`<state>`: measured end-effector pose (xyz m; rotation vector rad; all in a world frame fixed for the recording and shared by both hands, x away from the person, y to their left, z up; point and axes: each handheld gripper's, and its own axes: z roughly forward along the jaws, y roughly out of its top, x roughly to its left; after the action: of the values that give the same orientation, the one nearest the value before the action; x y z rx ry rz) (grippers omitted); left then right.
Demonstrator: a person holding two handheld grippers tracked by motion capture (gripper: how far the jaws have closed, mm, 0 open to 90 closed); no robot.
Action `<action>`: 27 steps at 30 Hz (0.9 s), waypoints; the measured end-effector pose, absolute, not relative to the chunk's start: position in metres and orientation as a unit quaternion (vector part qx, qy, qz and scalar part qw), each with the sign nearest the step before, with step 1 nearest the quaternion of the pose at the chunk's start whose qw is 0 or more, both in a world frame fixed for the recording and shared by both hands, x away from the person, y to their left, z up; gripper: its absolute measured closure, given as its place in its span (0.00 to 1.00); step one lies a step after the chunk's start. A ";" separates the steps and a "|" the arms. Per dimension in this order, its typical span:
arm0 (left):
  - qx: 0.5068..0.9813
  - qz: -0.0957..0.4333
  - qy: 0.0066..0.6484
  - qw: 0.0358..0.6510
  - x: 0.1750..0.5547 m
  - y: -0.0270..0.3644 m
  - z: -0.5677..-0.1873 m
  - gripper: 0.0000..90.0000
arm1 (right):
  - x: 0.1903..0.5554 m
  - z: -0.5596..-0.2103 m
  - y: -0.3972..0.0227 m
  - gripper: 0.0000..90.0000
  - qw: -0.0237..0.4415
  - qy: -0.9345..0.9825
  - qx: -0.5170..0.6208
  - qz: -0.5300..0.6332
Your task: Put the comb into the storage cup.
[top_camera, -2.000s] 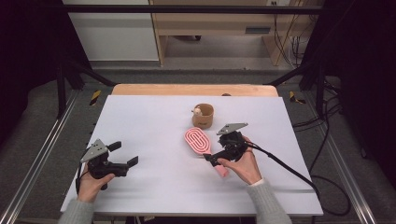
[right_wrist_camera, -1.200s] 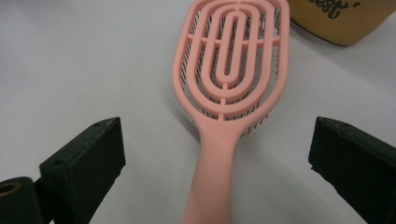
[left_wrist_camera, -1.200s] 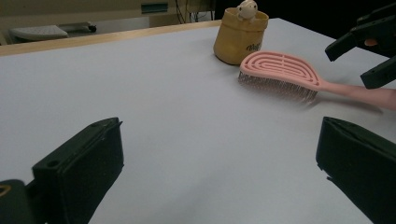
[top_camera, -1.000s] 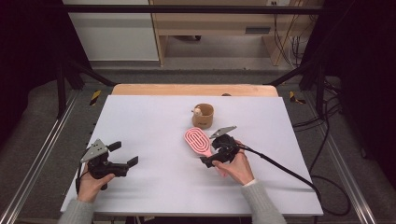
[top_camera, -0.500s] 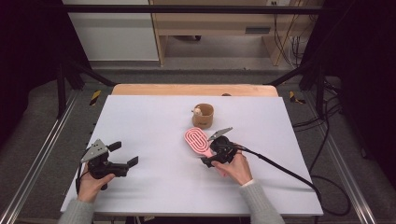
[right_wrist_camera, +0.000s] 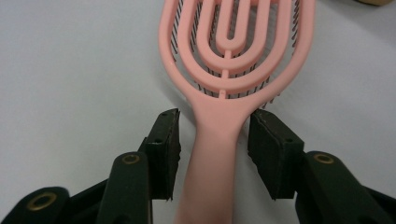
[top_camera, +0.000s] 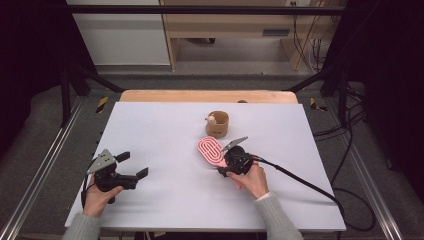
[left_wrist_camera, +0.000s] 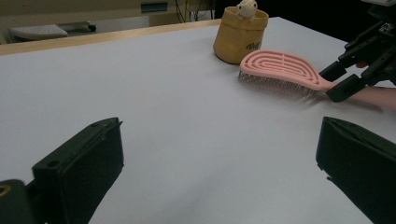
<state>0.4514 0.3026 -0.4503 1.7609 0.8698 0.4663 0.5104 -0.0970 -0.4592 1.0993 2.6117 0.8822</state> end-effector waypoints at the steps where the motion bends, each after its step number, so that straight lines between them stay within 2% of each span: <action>1: 0.738 0.196 0.365 0.532 0.451 0.303 -0.450 0.01 | 0.510 -0.459 -0.097 0.61 0.089 0.877 0.369 0.295; 9: 0.738 0.196 0.365 0.532 0.451 0.303 -0.450 0.01 | 0.510 -0.462 -0.094 0.61 0.101 0.878 0.368 0.289; 27: 0.737 0.196 0.367 0.533 0.451 0.303 -0.450 0.01 | 0.510 -0.462 -0.093 0.74 0.109 0.876 0.377 0.281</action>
<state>0.4514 0.3031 -0.4502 1.7557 0.8747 0.4672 0.5104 -0.0929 -0.4621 1.1079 2.5764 0.8263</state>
